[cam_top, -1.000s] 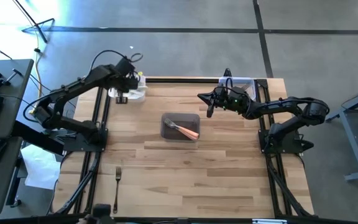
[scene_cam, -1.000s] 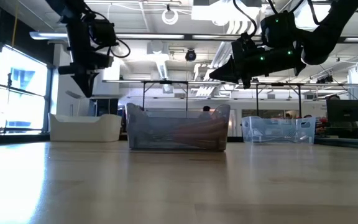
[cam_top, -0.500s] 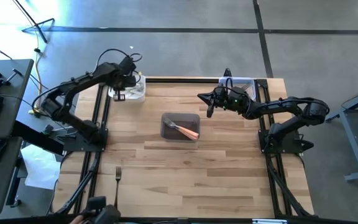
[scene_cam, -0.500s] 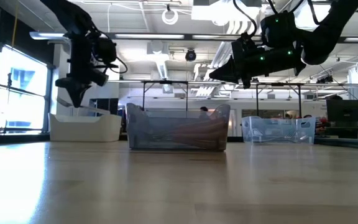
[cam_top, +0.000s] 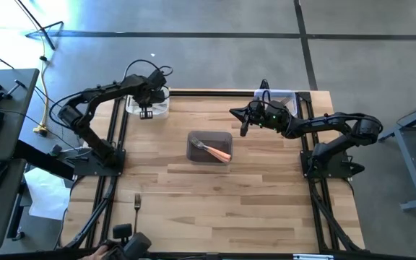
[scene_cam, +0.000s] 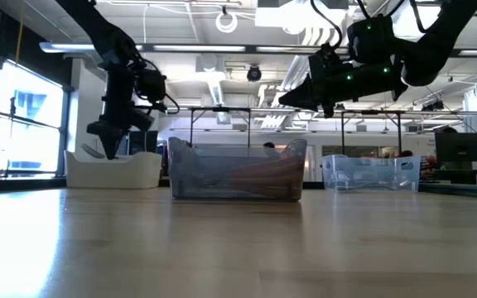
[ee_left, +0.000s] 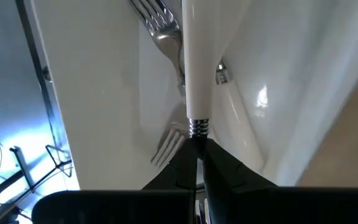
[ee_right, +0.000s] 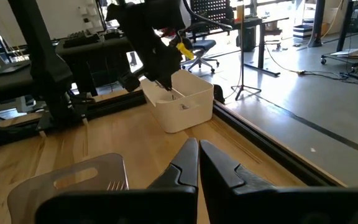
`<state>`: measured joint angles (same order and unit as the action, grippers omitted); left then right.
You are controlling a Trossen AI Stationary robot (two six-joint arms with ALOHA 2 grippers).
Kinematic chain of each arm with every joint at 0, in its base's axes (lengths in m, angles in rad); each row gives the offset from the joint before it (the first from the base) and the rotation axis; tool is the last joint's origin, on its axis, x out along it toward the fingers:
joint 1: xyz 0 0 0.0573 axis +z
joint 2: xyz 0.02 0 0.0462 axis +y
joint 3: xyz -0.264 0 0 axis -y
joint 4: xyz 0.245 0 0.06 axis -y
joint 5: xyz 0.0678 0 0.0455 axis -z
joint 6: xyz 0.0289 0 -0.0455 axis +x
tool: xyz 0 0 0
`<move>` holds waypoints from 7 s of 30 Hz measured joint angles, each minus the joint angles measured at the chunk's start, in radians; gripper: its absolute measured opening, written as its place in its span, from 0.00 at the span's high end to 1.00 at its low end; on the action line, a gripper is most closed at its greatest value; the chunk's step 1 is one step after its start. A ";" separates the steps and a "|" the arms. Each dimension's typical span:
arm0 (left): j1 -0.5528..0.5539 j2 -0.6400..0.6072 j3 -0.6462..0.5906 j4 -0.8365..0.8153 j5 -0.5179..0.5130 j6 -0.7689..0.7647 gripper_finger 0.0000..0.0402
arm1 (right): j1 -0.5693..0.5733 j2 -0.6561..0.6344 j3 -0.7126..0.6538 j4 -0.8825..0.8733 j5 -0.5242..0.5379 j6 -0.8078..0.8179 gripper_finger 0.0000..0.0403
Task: Sort silverware by color (type)
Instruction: Put the white fork into the white bin, then put the black fork into the transparent bin
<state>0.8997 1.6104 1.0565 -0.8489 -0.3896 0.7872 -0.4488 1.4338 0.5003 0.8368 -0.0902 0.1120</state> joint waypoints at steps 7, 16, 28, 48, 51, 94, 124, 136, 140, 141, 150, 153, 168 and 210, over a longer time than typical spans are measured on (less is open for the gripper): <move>0.001 0.072 0.000 0.008 -0.009 -0.027 0.94 | 0.000 0.000 0.000 0.000 0.000 0.000 1.00; -0.018 0.045 0.009 0.006 -0.030 -0.150 0.73 | 0.000 0.000 0.000 0.000 0.000 -0.001 1.00; -0.232 -0.148 0.055 -0.208 -0.094 -0.656 0.71 | 0.035 0.000 0.000 -0.002 0.033 -0.064 1.00; -1.133 -0.222 0.054 -0.373 0.296 -2.040 0.99 | -0.002 0.003 -0.205 0.401 -0.146 0.018 1.00; -1.231 -0.196 0.054 -0.382 0.338 -2.231 0.98 | 0.026 0.003 -0.205 0.355 -0.147 0.019 1.00; -1.754 0.124 -0.117 0.136 0.674 -3.150 0.67 | 0.201 0.003 -0.205 0.306 -0.148 -0.034 1.00; -1.764 0.055 -0.238 0.195 0.697 -3.149 0.67 | 0.201 0.003 -0.205 0.304 -0.148 -0.041 1.00; -1.754 0.057 -0.241 0.216 0.583 -2.976 0.98 | 0.201 0.003 -0.205 0.304 -0.148 -0.041 1.00; -1.702 0.056 -0.242 0.223 0.575 -2.858 0.99 | 0.201 0.003 -0.205 0.304 -0.148 -0.042 1.00; -1.684 0.054 -0.242 0.228 0.567 -2.827 0.99 | 0.201 0.003 -0.205 0.304 -0.148 -0.041 1.00; -1.427 0.043 -0.243 0.311 0.521 -2.359 0.99 | 0.201 -0.058 -0.204 0.299 -0.148 -0.040 1.00; -1.312 0.045 -0.231 0.356 0.487 -2.170 1.00 | 0.201 -0.130 -0.203 0.225 -0.148 -0.041 1.00; -0.973 0.180 0.119 0.376 0.401 -1.397 1.00 | 0.222 -0.540 -0.202 -0.228 -0.071 -0.039 1.00; -0.994 0.484 0.586 0.366 0.465 -0.938 0.71 | 0.499 -0.781 0.029 -1.162 0.221 0.068 1.00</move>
<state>-0.0940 2.0942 1.6428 -0.4832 0.0758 -0.1508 0.0506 0.6526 0.5289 -0.3248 0.1311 0.1805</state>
